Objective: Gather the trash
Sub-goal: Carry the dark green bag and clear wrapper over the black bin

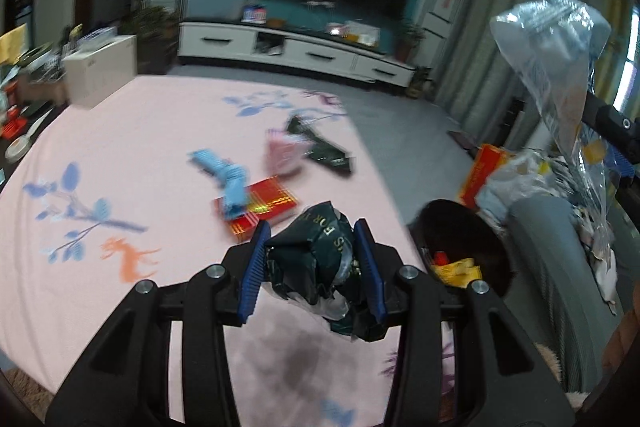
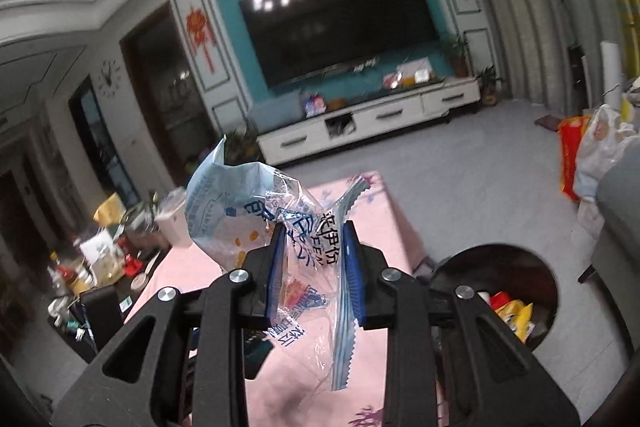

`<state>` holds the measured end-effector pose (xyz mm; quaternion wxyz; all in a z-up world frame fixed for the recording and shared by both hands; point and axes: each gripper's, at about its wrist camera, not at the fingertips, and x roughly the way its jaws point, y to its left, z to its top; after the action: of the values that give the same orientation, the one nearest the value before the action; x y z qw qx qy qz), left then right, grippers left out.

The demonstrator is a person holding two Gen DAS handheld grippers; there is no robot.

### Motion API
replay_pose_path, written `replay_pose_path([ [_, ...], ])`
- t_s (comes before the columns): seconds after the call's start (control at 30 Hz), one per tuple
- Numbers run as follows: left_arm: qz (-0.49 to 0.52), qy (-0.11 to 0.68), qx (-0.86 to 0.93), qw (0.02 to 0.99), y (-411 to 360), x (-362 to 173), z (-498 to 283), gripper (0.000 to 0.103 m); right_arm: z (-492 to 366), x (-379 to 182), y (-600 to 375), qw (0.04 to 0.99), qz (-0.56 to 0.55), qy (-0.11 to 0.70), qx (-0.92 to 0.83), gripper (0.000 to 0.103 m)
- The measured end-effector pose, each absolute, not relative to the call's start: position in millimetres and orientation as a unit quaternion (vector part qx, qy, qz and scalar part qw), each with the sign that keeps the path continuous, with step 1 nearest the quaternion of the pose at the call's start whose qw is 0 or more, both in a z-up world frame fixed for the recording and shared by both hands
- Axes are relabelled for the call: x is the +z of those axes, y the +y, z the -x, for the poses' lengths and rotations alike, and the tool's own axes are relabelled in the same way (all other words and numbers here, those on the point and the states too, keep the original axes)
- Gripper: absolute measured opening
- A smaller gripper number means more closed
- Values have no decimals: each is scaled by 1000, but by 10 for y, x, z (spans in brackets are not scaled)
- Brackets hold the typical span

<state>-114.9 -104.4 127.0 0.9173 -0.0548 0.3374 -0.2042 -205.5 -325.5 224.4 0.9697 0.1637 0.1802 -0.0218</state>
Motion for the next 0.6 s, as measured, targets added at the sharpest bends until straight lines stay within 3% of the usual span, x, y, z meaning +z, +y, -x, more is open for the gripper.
replay_pose_path([
  [0.33,29,322,-276,905,-2036,1350,1185,44,2270,2132,-3972,953,-222,164,-123,30],
  [0.6,2,342,-333,879,-2764,1160,1133,44,2300,1756,-4642,923,-254,205,-205,31],
])
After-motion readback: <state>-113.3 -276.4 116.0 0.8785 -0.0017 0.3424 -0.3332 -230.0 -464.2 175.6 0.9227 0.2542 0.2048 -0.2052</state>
